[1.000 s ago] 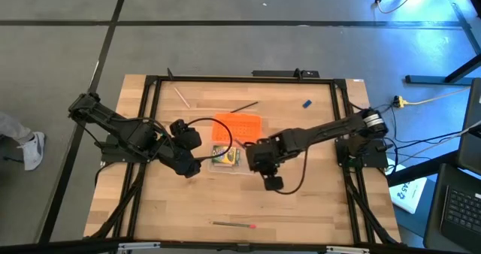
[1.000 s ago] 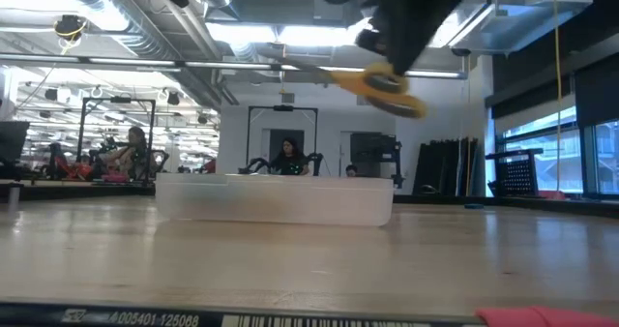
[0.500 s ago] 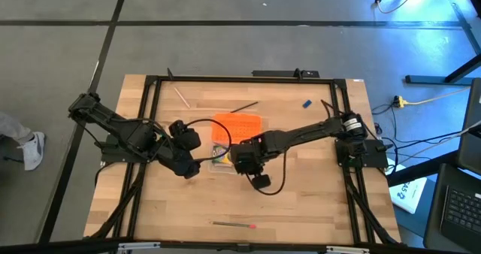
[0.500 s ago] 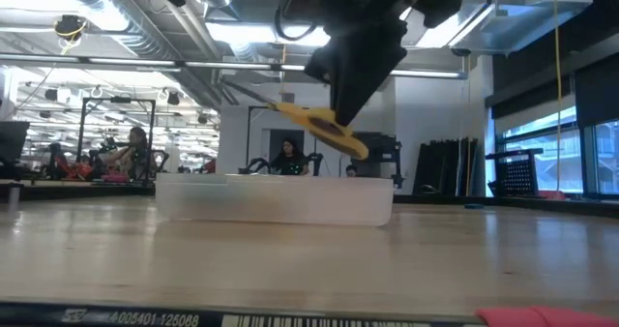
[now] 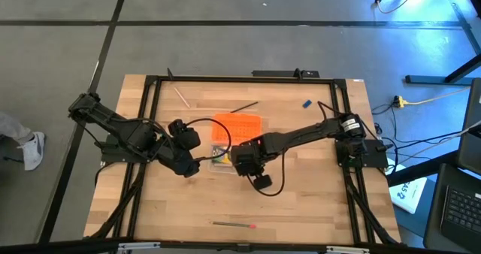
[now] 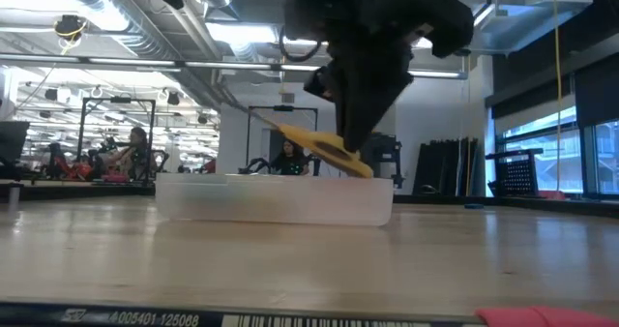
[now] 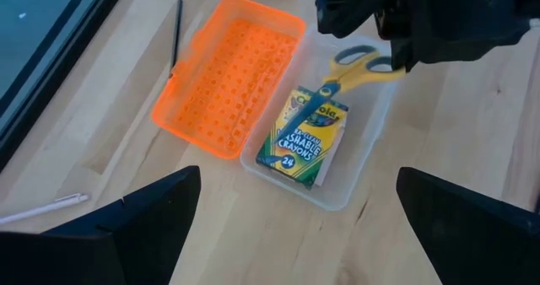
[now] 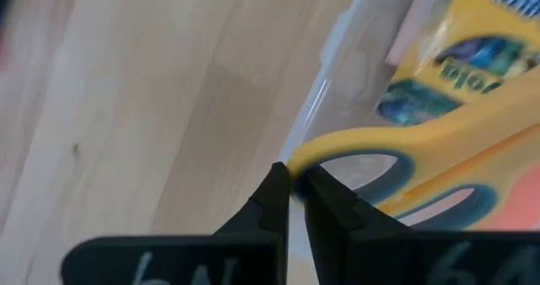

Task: Pack school essentials
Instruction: Put the yellow scissors into the supply box

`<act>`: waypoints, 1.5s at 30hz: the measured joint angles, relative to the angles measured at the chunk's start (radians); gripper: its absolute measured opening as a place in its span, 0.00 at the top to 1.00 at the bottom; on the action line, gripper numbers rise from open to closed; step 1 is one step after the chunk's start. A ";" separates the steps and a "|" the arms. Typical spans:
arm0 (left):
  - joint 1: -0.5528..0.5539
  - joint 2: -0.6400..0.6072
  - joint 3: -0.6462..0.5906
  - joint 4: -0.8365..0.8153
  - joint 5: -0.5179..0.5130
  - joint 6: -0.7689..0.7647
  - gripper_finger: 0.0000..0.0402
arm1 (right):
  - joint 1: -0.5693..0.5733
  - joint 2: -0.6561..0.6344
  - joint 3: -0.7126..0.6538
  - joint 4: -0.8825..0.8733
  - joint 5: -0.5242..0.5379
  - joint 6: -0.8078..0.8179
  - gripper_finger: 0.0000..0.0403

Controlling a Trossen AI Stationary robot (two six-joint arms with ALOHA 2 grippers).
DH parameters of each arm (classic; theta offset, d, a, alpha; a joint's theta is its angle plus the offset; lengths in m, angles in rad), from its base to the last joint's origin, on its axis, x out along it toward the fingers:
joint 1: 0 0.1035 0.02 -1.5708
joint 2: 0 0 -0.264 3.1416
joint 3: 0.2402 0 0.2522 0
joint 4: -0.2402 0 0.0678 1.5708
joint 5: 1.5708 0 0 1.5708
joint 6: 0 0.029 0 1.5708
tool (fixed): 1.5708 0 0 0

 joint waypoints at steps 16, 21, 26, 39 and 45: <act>0.000 0.000 0.000 -0.019 0.000 0.000 0.02 | 0.001 0.000 -0.033 0.022 -0.049 -0.002 0.94; -0.001 0.000 0.000 -0.019 0.000 0.000 0.02 | 0.000 0.000 -0.033 0.018 -0.050 -0.003 0.94; -0.012 0.000 0.000 -0.019 -0.001 0.000 0.02 | -0.004 0.000 -0.033 0.032 -0.050 -0.004 0.94; -0.039 0.000 0.000 -0.018 -0.001 -0.003 0.02 | -0.013 0.002 -0.033 0.033 -0.051 -0.053 0.94; -0.039 0.000 0.000 -0.018 0.000 -0.003 0.02 | -0.013 0.026 -0.032 0.034 -0.050 -0.070 0.94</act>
